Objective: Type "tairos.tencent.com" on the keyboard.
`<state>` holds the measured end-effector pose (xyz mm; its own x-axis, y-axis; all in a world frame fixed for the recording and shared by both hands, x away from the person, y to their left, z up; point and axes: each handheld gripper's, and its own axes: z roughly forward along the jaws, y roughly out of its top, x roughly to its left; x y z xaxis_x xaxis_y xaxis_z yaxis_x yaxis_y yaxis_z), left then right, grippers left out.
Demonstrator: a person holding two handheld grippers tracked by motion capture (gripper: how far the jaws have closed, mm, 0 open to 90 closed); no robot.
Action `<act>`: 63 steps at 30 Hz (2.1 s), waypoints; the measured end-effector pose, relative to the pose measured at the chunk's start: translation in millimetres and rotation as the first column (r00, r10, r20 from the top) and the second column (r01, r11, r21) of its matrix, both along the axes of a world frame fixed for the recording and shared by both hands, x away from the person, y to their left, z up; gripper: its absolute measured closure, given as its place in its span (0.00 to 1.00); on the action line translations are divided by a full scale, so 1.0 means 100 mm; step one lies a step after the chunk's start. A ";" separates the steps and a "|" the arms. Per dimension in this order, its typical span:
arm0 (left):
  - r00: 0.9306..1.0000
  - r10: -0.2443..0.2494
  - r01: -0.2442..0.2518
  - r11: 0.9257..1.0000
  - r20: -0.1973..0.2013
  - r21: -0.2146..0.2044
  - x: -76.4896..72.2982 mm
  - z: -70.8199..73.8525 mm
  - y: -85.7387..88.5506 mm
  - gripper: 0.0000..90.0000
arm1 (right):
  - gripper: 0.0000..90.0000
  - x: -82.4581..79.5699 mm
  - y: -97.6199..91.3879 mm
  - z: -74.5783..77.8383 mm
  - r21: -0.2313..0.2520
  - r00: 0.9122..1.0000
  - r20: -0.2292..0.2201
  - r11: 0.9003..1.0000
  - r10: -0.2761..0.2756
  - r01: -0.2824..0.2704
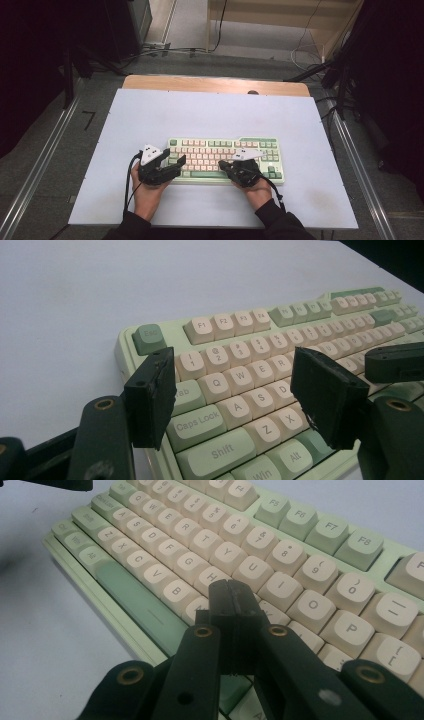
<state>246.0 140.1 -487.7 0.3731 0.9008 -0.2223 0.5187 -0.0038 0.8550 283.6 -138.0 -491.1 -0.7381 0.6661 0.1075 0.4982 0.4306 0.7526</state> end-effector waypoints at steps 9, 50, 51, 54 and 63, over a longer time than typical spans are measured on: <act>1.000 0.001 -0.001 1.000 0.000 0.002 0.00 0.00 0.00 0.39 | 0.97 -0.01 0.01 -0.03 -0.018 1.000 0.006 1.000 0.002 -0.002; 0.999 0.032 -0.032 0.999 0.007 -0.020 0.05 0.06 0.12 0.33 | 0.23 0.07 -0.70 0.24 0.161 0.976 -0.007 0.963 -0.217 0.215; 0.999 0.036 -0.035 0.999 0.008 -0.022 0.05 0.06 0.13 0.32 | 0.23 0.07 -0.72 0.24 0.163 0.976 -0.009 0.962 -0.220 0.218; 0.999 0.041 -0.041 0.999 0.003 -0.019 0.07 0.06 0.13 0.29 | 0.23 0.05 -0.78 0.24 0.165 0.973 -0.005 0.959 -0.233 0.230; 1.000 0.024 -0.024 0.999 -0.002 -0.020 0.12 0.07 0.09 0.28 | 0.23 0.00 -0.99 0.25 0.167 0.959 0.003 0.945 -0.284 0.280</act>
